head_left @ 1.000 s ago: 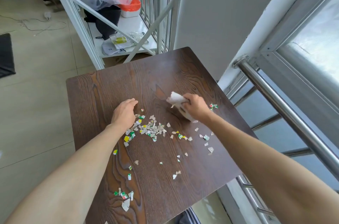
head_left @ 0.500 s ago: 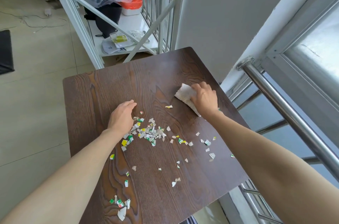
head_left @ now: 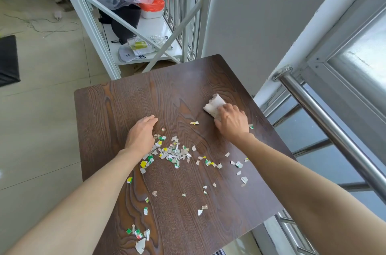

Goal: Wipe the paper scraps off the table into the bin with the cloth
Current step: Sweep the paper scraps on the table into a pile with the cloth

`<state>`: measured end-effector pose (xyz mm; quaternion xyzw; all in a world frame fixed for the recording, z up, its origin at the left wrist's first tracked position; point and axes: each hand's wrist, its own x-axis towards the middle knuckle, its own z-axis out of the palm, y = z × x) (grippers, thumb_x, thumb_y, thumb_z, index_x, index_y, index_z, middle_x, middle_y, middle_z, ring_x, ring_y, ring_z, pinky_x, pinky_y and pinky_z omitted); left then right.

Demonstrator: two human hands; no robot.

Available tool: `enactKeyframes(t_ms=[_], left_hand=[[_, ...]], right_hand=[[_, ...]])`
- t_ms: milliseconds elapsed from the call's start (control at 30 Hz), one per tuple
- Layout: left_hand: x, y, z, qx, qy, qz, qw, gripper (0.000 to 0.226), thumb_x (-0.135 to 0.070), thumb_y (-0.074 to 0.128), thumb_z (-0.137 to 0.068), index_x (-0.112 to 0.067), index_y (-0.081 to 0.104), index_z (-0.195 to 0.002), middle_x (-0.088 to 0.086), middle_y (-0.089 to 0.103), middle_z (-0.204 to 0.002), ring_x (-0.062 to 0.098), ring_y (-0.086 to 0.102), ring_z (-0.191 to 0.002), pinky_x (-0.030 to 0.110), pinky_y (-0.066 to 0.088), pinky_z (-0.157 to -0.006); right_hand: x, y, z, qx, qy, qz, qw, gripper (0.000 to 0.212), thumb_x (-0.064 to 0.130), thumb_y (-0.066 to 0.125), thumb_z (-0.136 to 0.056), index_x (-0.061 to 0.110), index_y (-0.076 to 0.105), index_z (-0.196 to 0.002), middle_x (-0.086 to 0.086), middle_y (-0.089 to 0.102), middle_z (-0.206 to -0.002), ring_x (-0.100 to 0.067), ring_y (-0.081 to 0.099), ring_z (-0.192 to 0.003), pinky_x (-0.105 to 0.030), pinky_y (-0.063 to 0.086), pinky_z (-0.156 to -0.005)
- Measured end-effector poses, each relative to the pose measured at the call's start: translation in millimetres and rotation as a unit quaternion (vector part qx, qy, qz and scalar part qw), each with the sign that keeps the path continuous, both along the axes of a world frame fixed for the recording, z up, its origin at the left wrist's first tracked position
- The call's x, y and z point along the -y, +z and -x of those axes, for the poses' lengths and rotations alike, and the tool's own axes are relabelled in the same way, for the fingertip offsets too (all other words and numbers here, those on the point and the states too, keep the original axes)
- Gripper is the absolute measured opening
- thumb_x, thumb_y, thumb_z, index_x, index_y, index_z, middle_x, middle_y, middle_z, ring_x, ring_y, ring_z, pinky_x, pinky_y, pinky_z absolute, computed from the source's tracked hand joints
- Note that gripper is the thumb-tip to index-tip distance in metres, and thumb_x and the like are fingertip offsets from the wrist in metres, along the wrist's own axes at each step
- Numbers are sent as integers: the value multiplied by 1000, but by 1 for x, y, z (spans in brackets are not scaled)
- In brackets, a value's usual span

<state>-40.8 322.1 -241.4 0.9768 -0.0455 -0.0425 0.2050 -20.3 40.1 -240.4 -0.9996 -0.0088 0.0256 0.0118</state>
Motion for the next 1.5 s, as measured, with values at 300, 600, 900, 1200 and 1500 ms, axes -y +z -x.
enactKeyframes(t_ms=[300, 600, 900, 1200, 1500], left_hand=[[-3, -3, -4, 3, -6, -6, 1000, 62, 17, 41, -82, -10, 44, -138, 5, 41, -148, 22, 35, -136, 35, 29, -113], [0, -4, -3, 0, 4, -11, 1000, 63, 17, 42, -82, -10, 43, -139, 5, 39, -149, 23, 34, -137, 34, 27, -113], [2, 2, -4, -10, -4, -18, 1000, 63, 17, 42, -82, -9, 41, -139, 8, 39, -149, 25, 34, -137, 36, 28, -114], [8, 6, -6, -41, -22, -62, 997, 40, -5, 40, -95, -12, 51, -132, 9, 41, -145, 29, 39, -129, 45, 41, -102], [84, 0, -16, -15, -156, -14, 988, 41, -8, 38, -96, -15, 48, -135, 0, 37, -149, 19, 31, -137, 34, 28, -110]], right_hand=[[3, 10, -38, 21, -47, 102, 993, 24, 11, 48, -88, 10, 64, -107, -10, 53, -116, -30, 48, -107, -44, 40, -85], [-38, -3, -32, 37, -67, -91, 993, 36, -6, 47, -80, 7, 66, -107, -12, 58, -105, -34, 51, -96, -36, 38, -66], [-79, -14, 44, 32, 94, -161, 982, 49, -9, 53, -72, 16, 65, -113, -9, 62, -93, -33, 53, -84, -43, 49, -65], [-31, 13, 41, 31, 82, -204, 975, 32, 2, 50, -86, 17, 64, -111, -6, 60, -101, -29, 56, -100, -41, 52, -76], [92, 13, 21, 59, -183, -139, 971, 44, -4, 43, -83, 16, 63, -116, -11, 60, -115, -35, 53, -109, -45, 49, -81]])
